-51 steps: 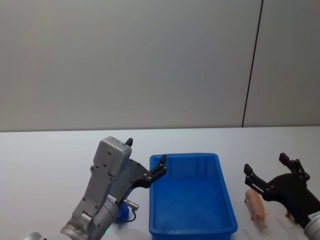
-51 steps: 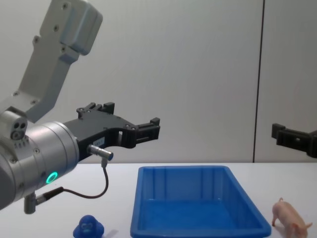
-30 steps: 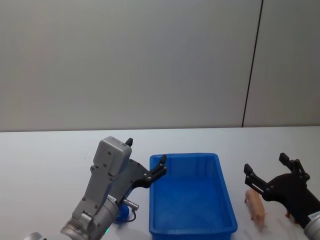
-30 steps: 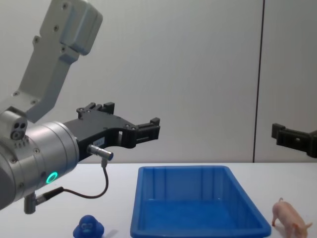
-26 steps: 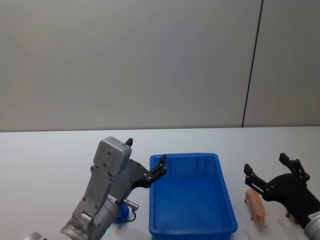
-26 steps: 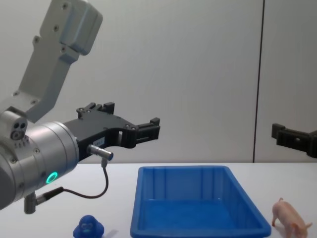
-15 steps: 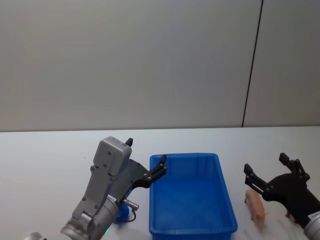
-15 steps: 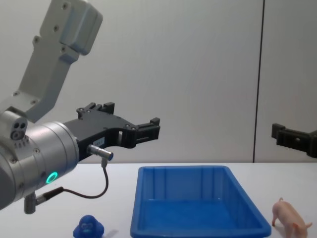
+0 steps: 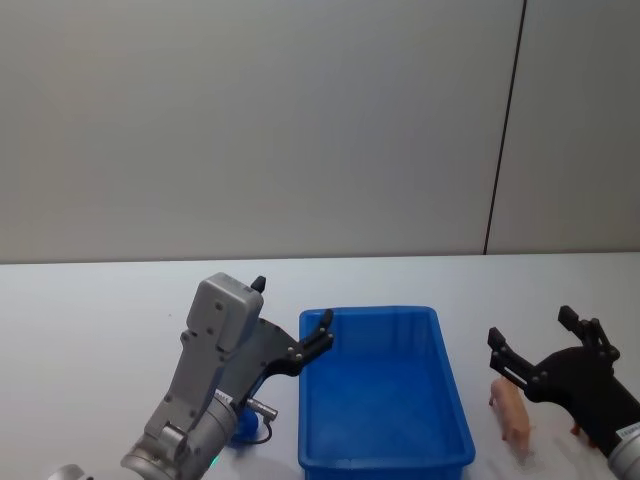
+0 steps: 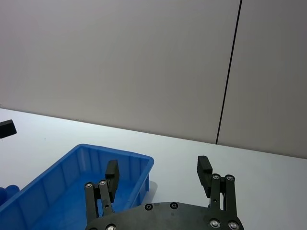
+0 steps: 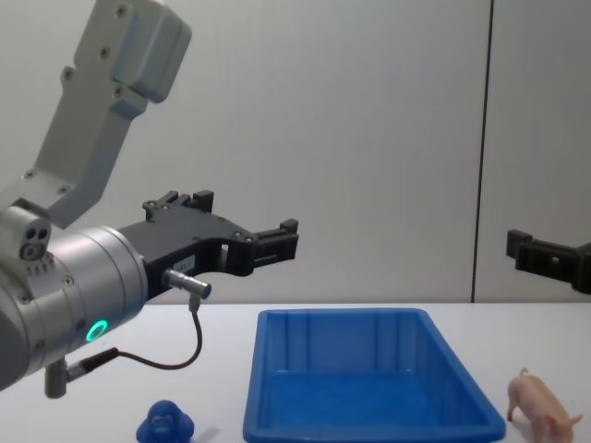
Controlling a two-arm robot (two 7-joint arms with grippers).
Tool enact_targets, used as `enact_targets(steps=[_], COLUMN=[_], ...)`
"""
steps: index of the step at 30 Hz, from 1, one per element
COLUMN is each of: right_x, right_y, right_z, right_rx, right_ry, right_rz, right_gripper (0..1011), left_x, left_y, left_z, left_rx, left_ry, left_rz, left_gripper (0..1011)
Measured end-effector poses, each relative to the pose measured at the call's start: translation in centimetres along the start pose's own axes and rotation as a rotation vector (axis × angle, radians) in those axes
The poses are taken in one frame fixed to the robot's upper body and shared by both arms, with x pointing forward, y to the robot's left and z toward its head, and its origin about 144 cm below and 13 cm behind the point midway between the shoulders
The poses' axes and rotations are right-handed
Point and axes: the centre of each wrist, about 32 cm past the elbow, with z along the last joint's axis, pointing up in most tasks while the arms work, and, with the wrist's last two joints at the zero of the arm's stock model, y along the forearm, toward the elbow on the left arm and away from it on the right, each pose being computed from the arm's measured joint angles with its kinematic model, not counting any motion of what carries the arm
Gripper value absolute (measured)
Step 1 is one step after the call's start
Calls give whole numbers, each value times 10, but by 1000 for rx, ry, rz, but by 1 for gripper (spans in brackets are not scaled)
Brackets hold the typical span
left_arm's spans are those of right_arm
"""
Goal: Pick up the two dolls from the table and place them into the box.
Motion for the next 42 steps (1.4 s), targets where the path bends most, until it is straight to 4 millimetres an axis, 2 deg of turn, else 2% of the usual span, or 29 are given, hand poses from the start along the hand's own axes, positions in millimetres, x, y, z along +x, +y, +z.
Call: enact_targets(steps=[26,42], right_x=[7,19], right_y=[-10,-14], right_z=[-5,-23], right_rx=[-96,-184], right_ry=[-4,-21], right_rz=[-141,-204], right_gripper=[1001,1001], left_x=[0,0], left_y=[0,0], left_z=[0,0], left_rx=[0,0], left_ry=[0,0], left_rz=[0,0], left_gripper=[1001,1001])
